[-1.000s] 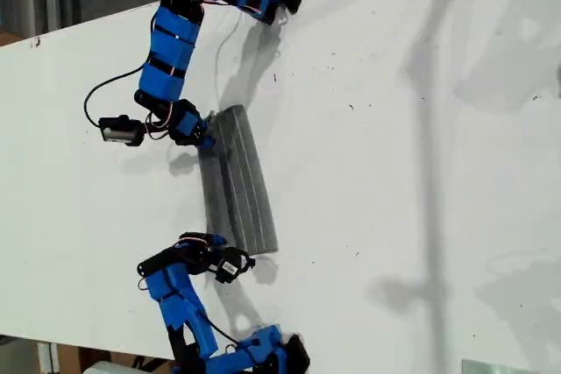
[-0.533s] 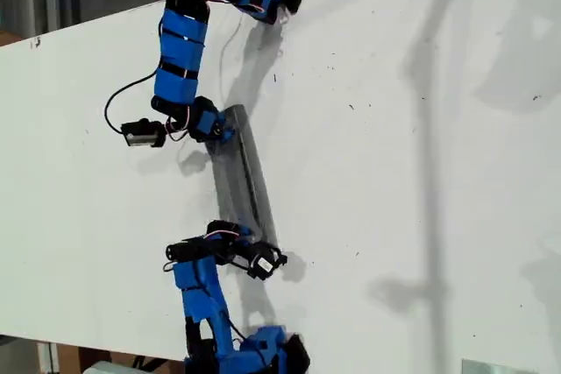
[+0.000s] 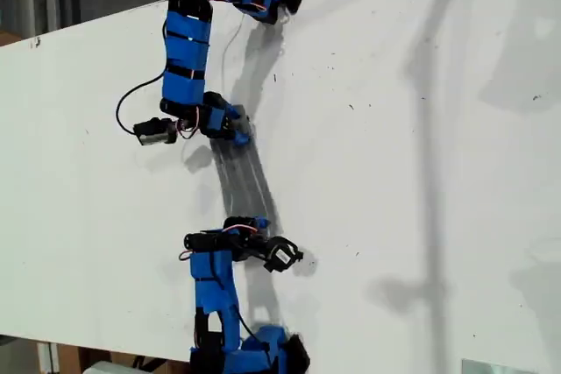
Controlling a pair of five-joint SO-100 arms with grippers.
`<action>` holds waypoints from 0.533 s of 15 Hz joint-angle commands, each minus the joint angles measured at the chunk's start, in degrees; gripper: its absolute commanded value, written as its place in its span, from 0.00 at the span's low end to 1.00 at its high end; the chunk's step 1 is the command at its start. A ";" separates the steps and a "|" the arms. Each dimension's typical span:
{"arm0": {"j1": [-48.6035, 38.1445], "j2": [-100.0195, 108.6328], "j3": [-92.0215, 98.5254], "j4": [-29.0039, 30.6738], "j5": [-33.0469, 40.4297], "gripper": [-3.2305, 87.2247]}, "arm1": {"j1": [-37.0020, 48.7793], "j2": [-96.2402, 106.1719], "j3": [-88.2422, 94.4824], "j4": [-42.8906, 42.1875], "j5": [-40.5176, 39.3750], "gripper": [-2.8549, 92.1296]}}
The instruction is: Grasp corners of a square towel and fold twice.
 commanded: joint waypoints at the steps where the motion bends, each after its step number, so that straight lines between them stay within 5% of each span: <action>1: -2.81 7.56 0.70 1.23 1.05 0.42 | 0.18 3.69 -0.88 1.67 0.00 0.55; 8: -8.96 26.46 15.38 1.41 3.96 0.48 | 10.72 1.93 0.62 3.16 -8.70 0.57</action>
